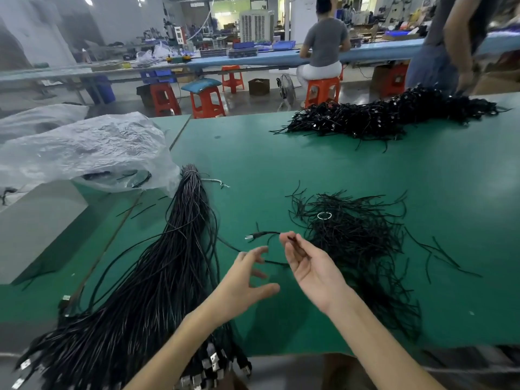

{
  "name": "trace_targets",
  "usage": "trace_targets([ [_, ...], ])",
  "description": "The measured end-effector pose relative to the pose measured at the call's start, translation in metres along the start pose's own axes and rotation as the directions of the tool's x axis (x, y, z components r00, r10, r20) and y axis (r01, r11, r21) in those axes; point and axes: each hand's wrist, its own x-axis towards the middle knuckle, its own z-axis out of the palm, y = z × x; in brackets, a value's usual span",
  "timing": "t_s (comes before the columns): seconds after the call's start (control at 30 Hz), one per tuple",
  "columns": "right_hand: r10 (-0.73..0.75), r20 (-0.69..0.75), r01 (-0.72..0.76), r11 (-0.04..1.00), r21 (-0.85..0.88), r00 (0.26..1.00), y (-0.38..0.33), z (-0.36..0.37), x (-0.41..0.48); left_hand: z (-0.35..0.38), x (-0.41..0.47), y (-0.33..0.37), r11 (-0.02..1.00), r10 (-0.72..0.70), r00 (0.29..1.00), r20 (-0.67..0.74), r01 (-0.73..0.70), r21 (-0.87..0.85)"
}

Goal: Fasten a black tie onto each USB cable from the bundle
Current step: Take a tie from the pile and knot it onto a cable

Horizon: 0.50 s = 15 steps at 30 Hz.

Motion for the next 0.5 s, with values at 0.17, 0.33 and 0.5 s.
trace_targets([
  [0.17,0.108,0.024,-0.103,0.985,-0.136,0.994,0.027,-0.005,-0.007,0.005,-0.011,0.024,0.945,0.092,0.993,-0.079,-0.113,-0.308],
  [0.33,0.154,0.06,-0.119,0.914,-0.388,0.986,0.035,-0.008,-0.017,-0.001,-0.011,0.032,0.712,0.031,0.998,-0.046,-0.054,-0.7],
  [0.5,0.247,-0.044,-0.249,0.918,-0.308,0.968,0.032,-0.006,-0.025,-0.012,-0.016,0.048,0.526,0.088,0.988,-0.125,-0.152,-0.837],
])
